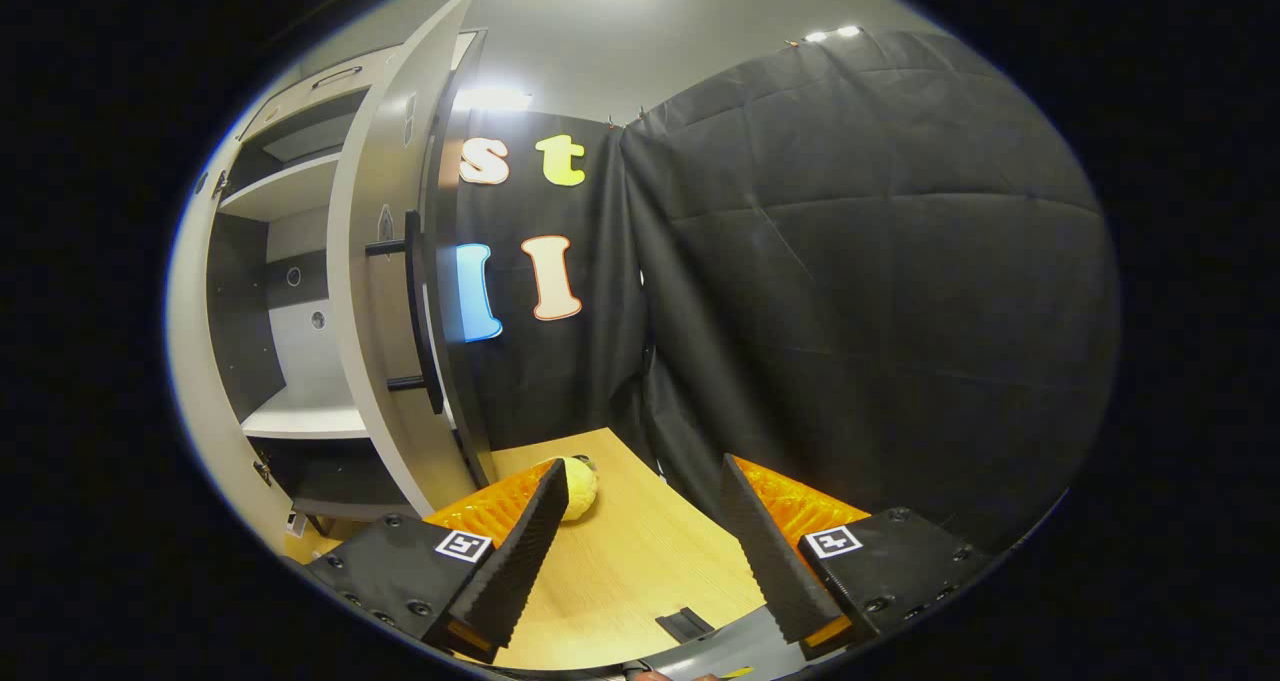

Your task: Grasp the bottle in the cabinet with the left hand and place it on the coaster, then close the right door with the right hand and the left door with the left hand.

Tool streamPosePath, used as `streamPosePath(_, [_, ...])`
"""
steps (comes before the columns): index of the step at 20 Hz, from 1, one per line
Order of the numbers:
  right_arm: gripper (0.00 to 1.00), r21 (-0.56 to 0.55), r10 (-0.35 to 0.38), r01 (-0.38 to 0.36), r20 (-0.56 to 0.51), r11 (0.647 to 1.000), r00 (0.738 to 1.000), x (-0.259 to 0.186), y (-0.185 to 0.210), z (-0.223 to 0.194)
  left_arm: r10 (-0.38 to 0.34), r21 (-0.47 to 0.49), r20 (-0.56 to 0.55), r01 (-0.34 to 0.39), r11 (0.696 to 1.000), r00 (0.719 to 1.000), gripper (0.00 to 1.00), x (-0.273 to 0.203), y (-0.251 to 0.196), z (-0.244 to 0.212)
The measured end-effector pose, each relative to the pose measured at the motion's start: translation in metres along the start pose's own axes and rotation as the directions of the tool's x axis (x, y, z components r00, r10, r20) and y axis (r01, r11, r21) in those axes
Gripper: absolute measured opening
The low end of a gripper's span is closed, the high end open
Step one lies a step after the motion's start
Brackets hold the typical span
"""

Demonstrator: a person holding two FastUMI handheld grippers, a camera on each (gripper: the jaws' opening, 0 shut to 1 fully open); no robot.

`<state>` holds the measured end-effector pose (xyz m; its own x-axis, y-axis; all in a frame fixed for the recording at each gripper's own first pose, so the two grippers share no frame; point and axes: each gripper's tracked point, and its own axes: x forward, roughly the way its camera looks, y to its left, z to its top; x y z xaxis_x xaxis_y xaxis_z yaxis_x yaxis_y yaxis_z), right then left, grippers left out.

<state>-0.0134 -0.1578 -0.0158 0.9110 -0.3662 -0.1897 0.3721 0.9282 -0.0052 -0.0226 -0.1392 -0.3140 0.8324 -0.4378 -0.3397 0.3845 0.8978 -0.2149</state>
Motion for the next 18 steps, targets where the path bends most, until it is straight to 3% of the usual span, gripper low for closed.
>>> streamPosePath(2, [0.92, 0.004, 0.0, 0.0, -0.011, 1.0, 1.0, -0.001, 0.001, -0.003, 0.01, 0.001, -0.013, -0.01, 1.0, 1.0, 0.67, 0.003, -0.001, -0.01])
streamPosePath(5, [0.92, 0.001, -0.006, 0.007, -0.028, 1.0, 1.0, -0.005, -0.001, -0.009, 0.029, -0.001, -0.029, -0.029, 1.0, 0.999, 0.67, 0.002, -0.001, -0.024])
streamPosePath(6, [0.92, -0.001, -0.009, 0.009, -0.033, 1.0, 0.999, -0.007, -0.002, -0.011, 0.032, 0.003, -0.031, -0.032, 0.999, 0.999, 0.6, 0.002, -0.001, -0.027])
streamPosePath(8, [0.92, -0.004, -0.014, 0.014, -0.043, 1.0, 0.999, -0.01, -0.003, -0.014, 0.033, 0.011, -0.047, -0.033, 0.999, 0.998, 0.75, -0.002, -0.004, -0.035])
streamPosePath(9, [0.92, -0.004, -0.015, 0.015, -0.047, 1.0, 0.999, -0.012, -0.003, -0.015, 0.033, 0.019, -0.041, -0.032, 0.999, 0.999, 0.68, -0.004, -0.005, -0.035])
streamPosePath(11, [0.92, -0.004, -0.021, 0.021, -0.055, 1.0, 0.998, -0.015, -0.004, -0.017, 0.035, 0.019, -0.046, -0.034, 0.999, 0.998, 0.69, -0.01, -0.007, -0.036])
streamPosePath(12, [0.92, -0.001, -0.024, 0.024, -0.062, 1.0, 0.998, -0.016, -0.005, -0.021, 0.035, 0.014, -0.057, -0.034, 0.999, 0.998, 0.76, -0.012, -0.008, -0.04])
streamPosePath(13, [0.98, 0.004, -0.023, 0.023, -0.073, 1.0, 0.997, -0.016, -0.004, -0.024, 0.039, 0.009, -0.069, -0.039, 0.999, 0.997, 0.7, -0.016, -0.009, -0.044])
streamPosePath(15, [0.98, 0.016, -0.017, 0.019, -0.09, 1.0, 0.996, -0.013, 0.0, -0.027, 0.045, 0.007, -0.088, -0.044, 0.999, 0.995, 0.67, -0.019, -0.009, -0.047])
streamPosePath(18, [0.98, 0.034, 0.006, -0.003, -0.1, 0.999, 0.995, -0.003, 0.006, -0.027, 0.064, 0.029, -0.102, -0.062, 0.998, 0.993, 0.88, -0.019, -0.006, -0.044])
